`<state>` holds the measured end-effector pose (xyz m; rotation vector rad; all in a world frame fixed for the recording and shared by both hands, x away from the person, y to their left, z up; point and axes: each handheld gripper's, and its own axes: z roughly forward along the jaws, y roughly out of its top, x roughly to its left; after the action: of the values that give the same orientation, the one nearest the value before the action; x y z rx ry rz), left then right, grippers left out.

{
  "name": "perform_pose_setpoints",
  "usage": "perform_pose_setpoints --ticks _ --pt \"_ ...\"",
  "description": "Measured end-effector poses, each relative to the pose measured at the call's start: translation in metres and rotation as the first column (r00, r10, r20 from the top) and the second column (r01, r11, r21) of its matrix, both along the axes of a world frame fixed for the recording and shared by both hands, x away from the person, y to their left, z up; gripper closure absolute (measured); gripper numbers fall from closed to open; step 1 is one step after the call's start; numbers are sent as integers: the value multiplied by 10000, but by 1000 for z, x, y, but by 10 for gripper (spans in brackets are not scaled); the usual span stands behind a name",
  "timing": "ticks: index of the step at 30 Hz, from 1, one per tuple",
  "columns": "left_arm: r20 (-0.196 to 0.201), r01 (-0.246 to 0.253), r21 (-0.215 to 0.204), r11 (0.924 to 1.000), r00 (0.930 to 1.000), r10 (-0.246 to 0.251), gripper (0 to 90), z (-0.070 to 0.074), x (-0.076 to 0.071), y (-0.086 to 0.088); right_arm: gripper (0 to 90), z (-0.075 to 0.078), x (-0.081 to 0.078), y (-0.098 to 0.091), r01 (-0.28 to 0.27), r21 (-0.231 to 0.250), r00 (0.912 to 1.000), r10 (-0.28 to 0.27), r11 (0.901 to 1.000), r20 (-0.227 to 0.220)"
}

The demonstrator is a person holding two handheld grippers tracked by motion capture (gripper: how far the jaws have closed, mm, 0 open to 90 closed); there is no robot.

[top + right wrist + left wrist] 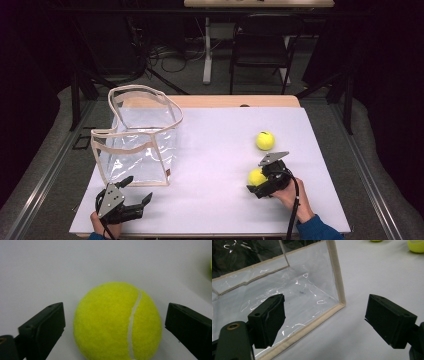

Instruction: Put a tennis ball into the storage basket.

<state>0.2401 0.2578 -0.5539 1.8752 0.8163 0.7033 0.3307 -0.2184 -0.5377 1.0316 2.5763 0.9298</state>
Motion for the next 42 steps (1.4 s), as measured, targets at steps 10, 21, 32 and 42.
perform_pose_setpoints --ticks 10,21,32,42 --pt "48 18 -30 10000 10000 -18 159 1 -1 1 138 -3 -1 3 -55 -236 9999 52 9997 -132" --pt "-30 67 -15 10000 10000 -67 160 0 0 0 243 -3 -1 3 71 -528 10000 -75 9986 -66" --pt "-57 75 -7 10000 10000 -75 160 -1 0 0 251 -1 -4 5 9 -567 10000 -6 9984 51" --pt "-22 51 -23 10000 10000 -51 160 -1 0 1 252 4 -6 6 -66 -511 9998 75 9987 172"
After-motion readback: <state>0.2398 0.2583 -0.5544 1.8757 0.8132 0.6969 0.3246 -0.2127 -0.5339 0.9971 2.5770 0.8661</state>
